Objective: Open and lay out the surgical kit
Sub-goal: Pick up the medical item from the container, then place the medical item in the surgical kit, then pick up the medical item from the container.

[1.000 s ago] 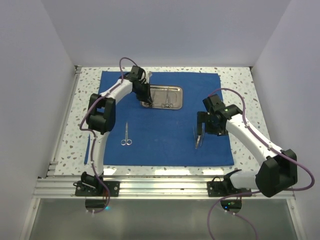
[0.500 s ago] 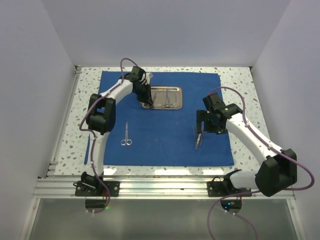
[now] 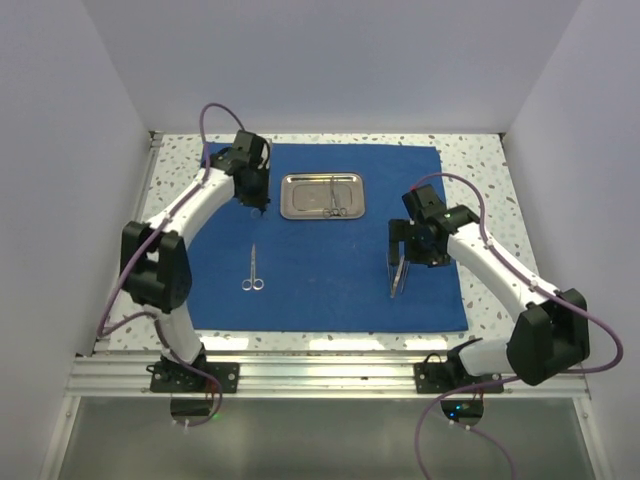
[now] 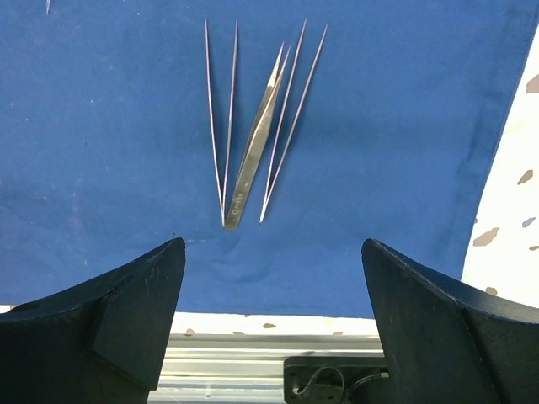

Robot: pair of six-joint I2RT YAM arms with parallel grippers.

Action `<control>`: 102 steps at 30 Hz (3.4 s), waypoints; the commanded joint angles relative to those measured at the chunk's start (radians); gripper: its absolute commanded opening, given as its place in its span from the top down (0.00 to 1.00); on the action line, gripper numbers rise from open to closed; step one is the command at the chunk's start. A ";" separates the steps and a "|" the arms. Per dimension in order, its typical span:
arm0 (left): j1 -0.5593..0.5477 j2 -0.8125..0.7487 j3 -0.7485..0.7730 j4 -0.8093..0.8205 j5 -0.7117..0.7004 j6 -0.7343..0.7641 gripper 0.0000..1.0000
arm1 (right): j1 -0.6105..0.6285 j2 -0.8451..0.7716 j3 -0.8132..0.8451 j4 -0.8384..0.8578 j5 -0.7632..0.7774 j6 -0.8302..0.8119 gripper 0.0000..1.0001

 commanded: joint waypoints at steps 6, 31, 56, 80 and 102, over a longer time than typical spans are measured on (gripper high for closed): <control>-0.002 -0.360 -0.468 0.027 -0.089 -0.093 1.00 | -0.004 0.019 0.030 0.029 -0.031 -0.031 0.11; -0.070 0.022 -0.010 -0.019 -0.083 -0.129 0.53 | -0.005 -0.073 -0.030 0.006 -0.021 -0.017 0.11; -0.180 0.565 0.555 0.082 0.118 -0.248 0.56 | -0.004 -0.128 -0.037 -0.071 0.016 -0.008 0.11; -0.215 0.723 0.548 -0.126 0.006 -0.205 0.83 | -0.004 -0.131 -0.070 -0.030 0.009 -0.008 0.11; -0.249 0.820 0.540 -0.326 -0.227 -0.127 1.00 | -0.005 -0.135 -0.085 0.009 -0.010 -0.014 0.10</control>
